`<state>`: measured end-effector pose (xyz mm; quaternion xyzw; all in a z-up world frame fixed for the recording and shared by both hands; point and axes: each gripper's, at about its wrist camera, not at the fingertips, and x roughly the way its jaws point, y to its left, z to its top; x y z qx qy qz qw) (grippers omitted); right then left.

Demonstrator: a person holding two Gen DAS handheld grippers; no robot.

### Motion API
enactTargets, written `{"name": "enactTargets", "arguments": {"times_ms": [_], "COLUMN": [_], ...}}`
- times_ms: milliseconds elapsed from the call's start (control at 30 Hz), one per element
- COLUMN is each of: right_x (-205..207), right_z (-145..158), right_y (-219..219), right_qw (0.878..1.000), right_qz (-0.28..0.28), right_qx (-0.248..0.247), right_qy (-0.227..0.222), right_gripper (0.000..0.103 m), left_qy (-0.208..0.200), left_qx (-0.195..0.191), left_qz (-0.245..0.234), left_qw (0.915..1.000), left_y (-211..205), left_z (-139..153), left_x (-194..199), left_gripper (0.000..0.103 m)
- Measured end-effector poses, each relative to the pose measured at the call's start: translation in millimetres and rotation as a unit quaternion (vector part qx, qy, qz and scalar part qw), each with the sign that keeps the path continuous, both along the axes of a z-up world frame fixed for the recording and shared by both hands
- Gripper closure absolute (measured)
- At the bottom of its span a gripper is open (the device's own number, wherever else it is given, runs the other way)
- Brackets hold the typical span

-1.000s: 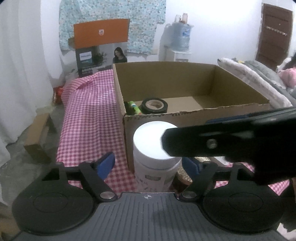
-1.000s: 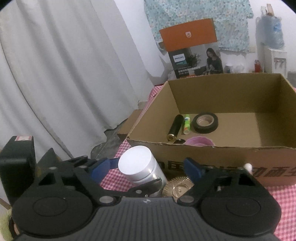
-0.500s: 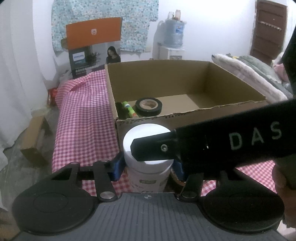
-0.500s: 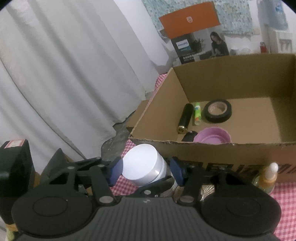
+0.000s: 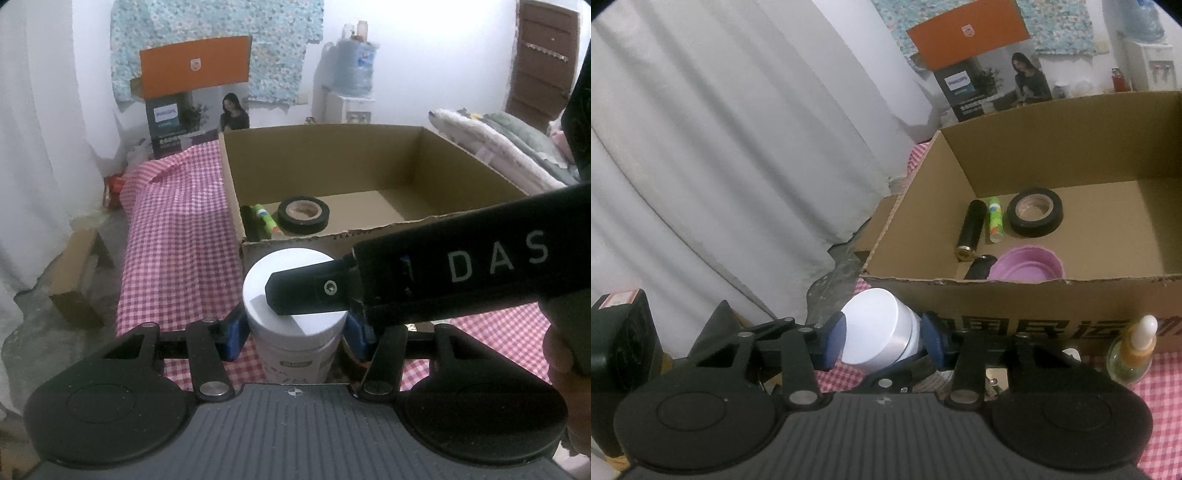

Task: Organize rigid objects
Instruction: 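Grasp the white supplement jar with the right gripper, then carry the white supplement jar into the box and open the right gripper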

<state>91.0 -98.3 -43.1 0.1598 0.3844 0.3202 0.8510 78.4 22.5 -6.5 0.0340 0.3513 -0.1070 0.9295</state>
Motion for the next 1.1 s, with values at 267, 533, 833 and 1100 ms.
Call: {"name": "enactTargets", "arguments": {"times_ms": [267, 533, 833, 1100], "right_x": [-7, -22, -45, -52], "right_z": [7, 19, 41, 81], "right_y": [1, 1, -5, -11], "right_qw": [1.0, 0.999, 0.998, 0.993], "right_qz": [0.005, 0.01, 0.02, 0.027], "right_qx": [0.004, 0.01, 0.018, 0.022], "right_qy": [-0.012, -0.029, -0.064, -0.116], "right_gripper": [0.055, 0.055, 0.054, 0.054], "left_qy": [-0.013, -0.032, -0.067, -0.113], "left_qx": [0.003, 0.009, 0.021, 0.035], "left_qz": [0.004, 0.008, 0.013, 0.004], "left_qw": [0.9999, 0.9994, 0.9974, 0.9929], "left_y": [0, -2, -7, -13], "left_z": [10, 21, 45, 82], "left_x": [-11, -26, -44, -43], "left_gripper": [0.05, 0.05, 0.05, 0.05]}}
